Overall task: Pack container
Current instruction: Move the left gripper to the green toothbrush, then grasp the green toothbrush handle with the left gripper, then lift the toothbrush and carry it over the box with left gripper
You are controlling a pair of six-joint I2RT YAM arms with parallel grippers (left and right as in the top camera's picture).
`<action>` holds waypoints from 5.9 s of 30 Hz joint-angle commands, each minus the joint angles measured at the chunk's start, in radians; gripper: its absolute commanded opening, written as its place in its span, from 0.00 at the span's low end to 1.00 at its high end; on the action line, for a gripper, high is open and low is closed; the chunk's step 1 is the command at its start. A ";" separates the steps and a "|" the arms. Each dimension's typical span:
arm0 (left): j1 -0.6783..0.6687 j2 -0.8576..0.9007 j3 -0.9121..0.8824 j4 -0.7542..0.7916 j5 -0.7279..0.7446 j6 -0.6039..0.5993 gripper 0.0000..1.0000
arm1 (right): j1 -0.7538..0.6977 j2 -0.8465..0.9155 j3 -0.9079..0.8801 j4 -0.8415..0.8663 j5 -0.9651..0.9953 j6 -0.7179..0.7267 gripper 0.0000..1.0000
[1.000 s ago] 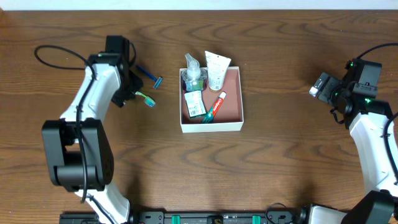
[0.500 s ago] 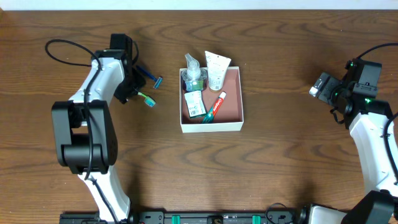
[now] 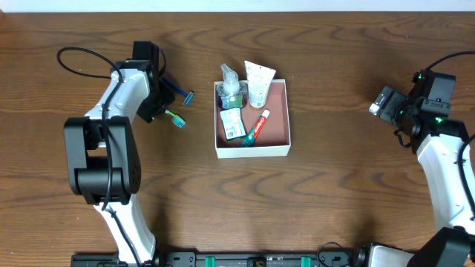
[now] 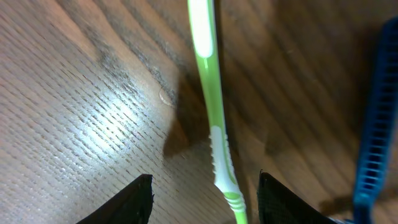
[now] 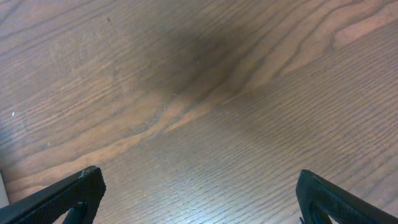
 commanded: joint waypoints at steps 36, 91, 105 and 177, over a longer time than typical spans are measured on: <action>0.003 0.033 0.015 -0.119 0.048 0.070 0.10 | -0.010 -0.015 0.013 -0.002 0.010 -0.008 0.99; 0.004 0.122 0.144 -0.262 -0.039 0.278 0.35 | -0.010 -0.015 0.013 -0.001 0.010 -0.008 0.99; 0.004 0.180 0.106 -0.219 -0.005 0.279 0.34 | -0.010 -0.015 0.013 -0.001 0.010 -0.008 0.99; -0.724 -0.291 0.275 -0.114 0.087 0.438 0.06 | -0.010 -0.015 0.013 -0.001 0.010 -0.008 0.99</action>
